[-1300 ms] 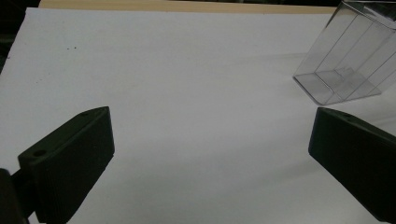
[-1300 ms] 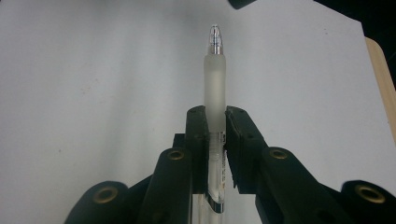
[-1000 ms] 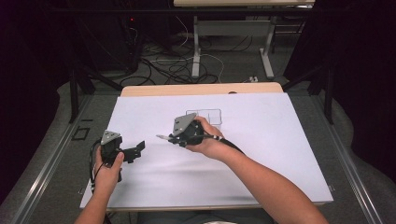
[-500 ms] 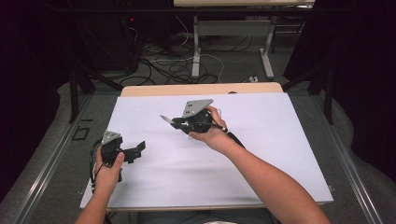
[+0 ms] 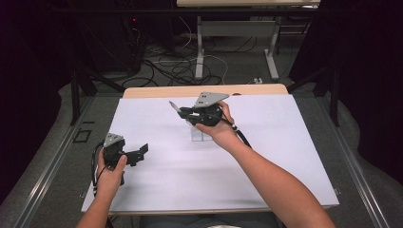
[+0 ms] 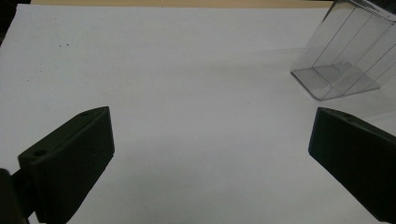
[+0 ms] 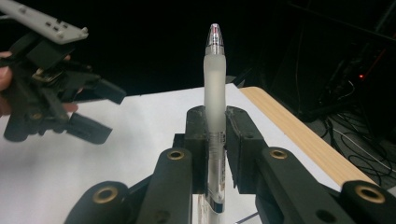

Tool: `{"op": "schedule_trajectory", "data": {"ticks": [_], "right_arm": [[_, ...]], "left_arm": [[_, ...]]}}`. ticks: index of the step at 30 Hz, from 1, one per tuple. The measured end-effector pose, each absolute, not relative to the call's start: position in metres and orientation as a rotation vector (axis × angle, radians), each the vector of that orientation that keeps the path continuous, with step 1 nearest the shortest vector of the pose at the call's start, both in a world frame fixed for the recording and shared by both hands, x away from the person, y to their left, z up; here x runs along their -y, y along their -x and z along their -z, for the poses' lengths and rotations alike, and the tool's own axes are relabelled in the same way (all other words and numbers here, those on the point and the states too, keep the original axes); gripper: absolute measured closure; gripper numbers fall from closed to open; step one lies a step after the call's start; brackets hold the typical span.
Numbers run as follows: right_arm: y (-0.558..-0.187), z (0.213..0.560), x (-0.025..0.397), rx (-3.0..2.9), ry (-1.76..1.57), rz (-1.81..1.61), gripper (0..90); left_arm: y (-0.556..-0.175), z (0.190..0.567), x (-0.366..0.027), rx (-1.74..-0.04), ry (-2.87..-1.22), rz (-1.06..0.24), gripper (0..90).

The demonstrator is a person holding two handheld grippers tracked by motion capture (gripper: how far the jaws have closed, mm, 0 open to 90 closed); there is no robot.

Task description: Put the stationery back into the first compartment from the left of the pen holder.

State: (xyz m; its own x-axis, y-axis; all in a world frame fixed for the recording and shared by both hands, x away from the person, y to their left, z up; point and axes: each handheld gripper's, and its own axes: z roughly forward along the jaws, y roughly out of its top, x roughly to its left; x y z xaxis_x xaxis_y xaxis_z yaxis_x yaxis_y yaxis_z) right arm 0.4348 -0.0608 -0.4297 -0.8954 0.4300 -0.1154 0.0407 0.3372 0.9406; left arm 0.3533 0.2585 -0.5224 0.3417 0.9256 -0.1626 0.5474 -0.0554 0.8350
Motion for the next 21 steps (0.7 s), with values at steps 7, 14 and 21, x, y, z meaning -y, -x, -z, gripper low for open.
{"op": "schedule_trajectory", "data": {"ticks": [7,14,21], "right_arm": [[-0.444,0.429,0.066,-2.200,-0.484,-1.601,79.8],[-0.450,0.428,0.066,-2.176,-0.520,-1.613,79.8],[-0.458,0.427,0.063,-2.150,-0.544,-1.618,79.7]], "left_arm": [[-0.353,0.522,-0.259,-1.325,-1.721,-0.537,0.4],[-0.353,0.522,-0.259,-1.324,-1.719,-0.543,0.4],[-0.352,0.521,-0.259,-1.323,-1.719,-0.543,0.4]]}}
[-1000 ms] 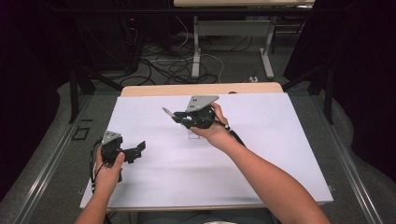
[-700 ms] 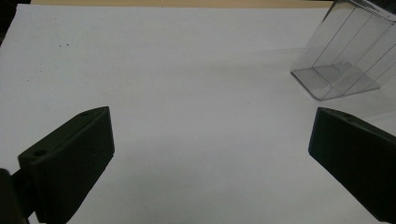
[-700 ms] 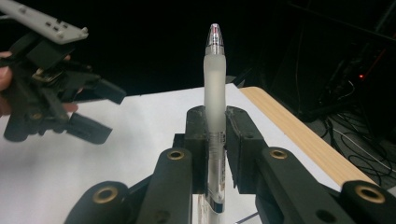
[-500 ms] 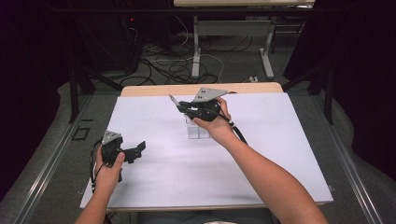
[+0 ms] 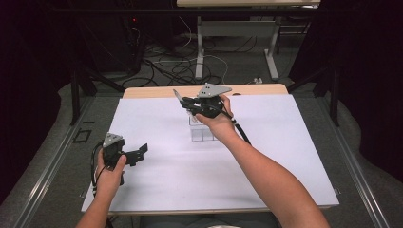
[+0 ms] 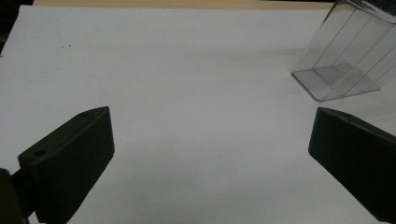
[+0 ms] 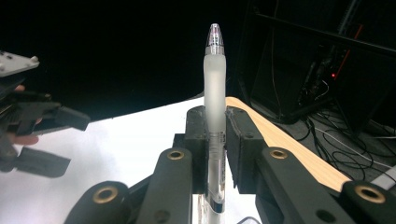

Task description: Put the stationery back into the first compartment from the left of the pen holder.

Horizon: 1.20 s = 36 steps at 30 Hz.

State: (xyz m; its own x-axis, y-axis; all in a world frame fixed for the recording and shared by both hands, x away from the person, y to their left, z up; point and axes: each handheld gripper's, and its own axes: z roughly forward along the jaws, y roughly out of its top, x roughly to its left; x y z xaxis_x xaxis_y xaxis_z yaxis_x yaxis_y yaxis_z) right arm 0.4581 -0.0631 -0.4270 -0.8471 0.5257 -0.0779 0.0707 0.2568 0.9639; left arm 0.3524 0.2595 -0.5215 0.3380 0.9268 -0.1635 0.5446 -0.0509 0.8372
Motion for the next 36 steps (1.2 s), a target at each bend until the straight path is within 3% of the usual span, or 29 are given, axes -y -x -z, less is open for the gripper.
{"op": "schedule_trajectory", "data": {"ticks": [36], "right_arm": [[-0.482,0.460,0.063,-2.154,-0.723,-1.580,79.7]], "left_arm": [[-0.355,0.523,-0.258,-1.323,-1.727,-0.548,0.4]]}}
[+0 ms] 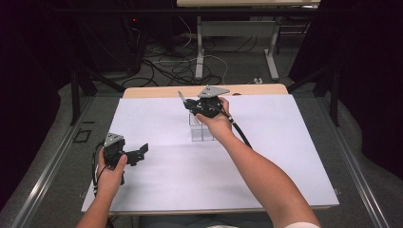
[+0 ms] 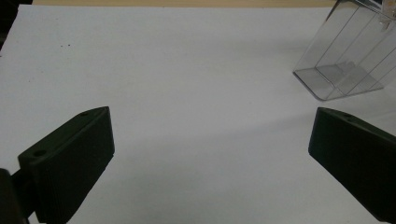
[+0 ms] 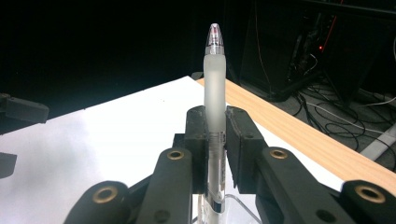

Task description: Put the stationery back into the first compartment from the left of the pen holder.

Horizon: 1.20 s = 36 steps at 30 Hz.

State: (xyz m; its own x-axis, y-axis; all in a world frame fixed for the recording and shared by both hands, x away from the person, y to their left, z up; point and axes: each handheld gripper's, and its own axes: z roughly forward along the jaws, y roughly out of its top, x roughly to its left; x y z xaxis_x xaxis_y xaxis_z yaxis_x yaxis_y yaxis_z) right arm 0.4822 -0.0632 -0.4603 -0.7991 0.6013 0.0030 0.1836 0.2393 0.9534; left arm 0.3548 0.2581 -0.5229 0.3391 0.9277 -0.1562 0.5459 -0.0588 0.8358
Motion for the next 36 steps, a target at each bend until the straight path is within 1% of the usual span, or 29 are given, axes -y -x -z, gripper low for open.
{"op": "schedule_trajectory", "data": {"ticks": [32,34,36], "right_arm": [[-0.473,0.487,0.075,-2.185,-0.793,-1.561,79.3],[-0.472,0.486,0.078,-2.184,-0.801,-1.570,77.5],[-0.470,0.483,0.081,-2.184,-0.803,-1.582,73.6]], "left_arm": [[-0.353,0.523,-0.256,-1.319,-1.744,-0.542,0.4],[-0.354,0.523,-0.255,-1.316,-1.744,-0.544,0.4],[-0.354,0.523,-0.255,-1.317,-1.744,-0.544,0.4]]}}
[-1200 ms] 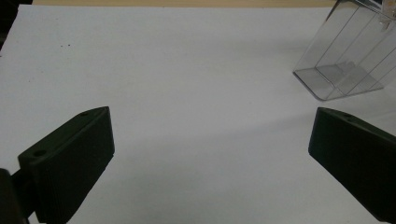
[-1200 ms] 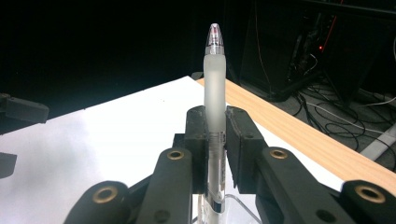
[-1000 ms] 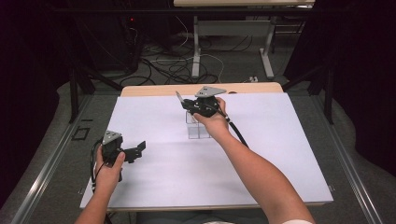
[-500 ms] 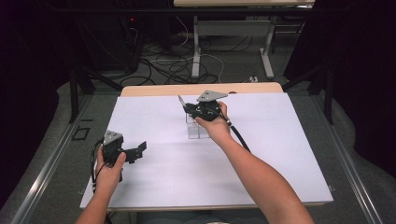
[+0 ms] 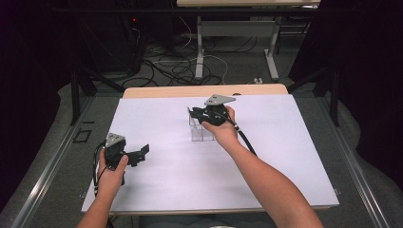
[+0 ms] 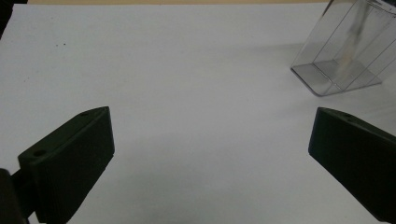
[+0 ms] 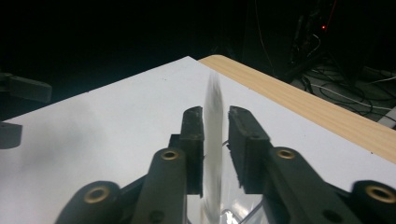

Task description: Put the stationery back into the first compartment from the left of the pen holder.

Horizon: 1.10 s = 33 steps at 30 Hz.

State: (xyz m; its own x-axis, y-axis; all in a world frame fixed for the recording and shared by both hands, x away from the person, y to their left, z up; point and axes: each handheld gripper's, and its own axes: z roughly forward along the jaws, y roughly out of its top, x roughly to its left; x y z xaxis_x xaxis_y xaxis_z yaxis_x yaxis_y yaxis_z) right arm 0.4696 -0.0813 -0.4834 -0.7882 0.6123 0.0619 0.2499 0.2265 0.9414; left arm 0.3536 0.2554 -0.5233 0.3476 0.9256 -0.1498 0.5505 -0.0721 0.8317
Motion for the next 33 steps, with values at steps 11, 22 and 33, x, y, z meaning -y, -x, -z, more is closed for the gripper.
{"op": "schedule_trajectory", "data": {"ticks": [11,22,33], "right_arm": [[-0.455,0.474,0.107,-2.195,-0.808,-1.584,58.2],[-0.438,0.471,0.131,-2.155,-0.862,-1.521,47.5],[-0.416,0.470,0.168,-2.094,-0.918,-1.377,32.9]], "left_arm": [[-0.354,0.523,-0.254,-1.318,-1.750,-0.546,0.4],[-0.354,0.523,-0.254,-1.310,-1.754,-0.552,0.4],[-0.354,0.523,-0.254,-1.314,-1.755,-0.554,0.4]]}}
